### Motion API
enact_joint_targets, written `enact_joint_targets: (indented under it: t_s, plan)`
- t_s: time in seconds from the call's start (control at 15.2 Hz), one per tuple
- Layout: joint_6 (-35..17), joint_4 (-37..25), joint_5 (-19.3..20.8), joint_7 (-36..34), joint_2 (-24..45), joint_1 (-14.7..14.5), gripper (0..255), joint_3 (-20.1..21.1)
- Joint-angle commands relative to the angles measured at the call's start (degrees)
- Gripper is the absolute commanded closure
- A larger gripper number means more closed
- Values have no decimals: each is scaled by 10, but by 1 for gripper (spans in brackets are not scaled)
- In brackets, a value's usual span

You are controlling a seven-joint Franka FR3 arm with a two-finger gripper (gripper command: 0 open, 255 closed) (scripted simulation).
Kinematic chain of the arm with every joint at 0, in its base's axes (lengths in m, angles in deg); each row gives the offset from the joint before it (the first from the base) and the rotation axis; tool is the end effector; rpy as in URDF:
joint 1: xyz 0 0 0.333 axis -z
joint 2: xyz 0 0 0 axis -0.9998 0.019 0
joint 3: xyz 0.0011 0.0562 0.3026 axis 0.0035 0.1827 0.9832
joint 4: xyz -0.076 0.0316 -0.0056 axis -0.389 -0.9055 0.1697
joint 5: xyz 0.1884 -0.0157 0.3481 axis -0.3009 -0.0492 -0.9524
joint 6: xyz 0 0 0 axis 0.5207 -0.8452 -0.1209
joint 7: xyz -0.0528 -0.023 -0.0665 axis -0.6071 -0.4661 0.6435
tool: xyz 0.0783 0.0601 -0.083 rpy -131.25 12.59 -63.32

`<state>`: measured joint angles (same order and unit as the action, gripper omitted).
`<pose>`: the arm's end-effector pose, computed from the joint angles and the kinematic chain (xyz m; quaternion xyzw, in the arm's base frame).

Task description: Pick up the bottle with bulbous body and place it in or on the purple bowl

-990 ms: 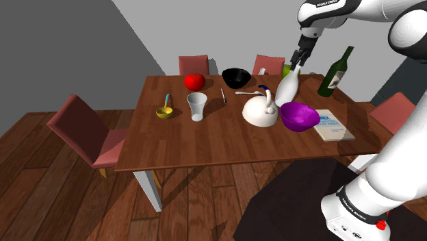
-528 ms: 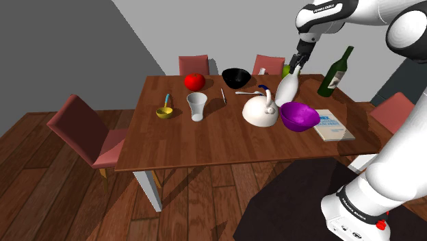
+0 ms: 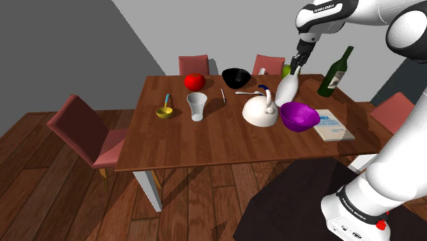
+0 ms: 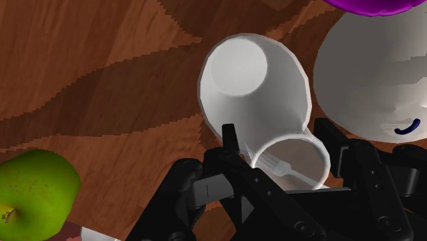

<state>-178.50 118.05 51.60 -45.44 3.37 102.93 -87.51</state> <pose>0.5362 -0.3284 0.4137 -0.9998 -0.0188 -0.0049 0.0029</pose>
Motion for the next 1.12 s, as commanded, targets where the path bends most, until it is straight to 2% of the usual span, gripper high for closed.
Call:
enact_joint_targets:
  t_s: [0.0,0.26,1.06]
  plan:
    - [0,0,0,0,0,0,255,0]
    - [0,0,0,0,0,0,255,0]
    - [88,-76,6,-5,-13,1,255,-2]
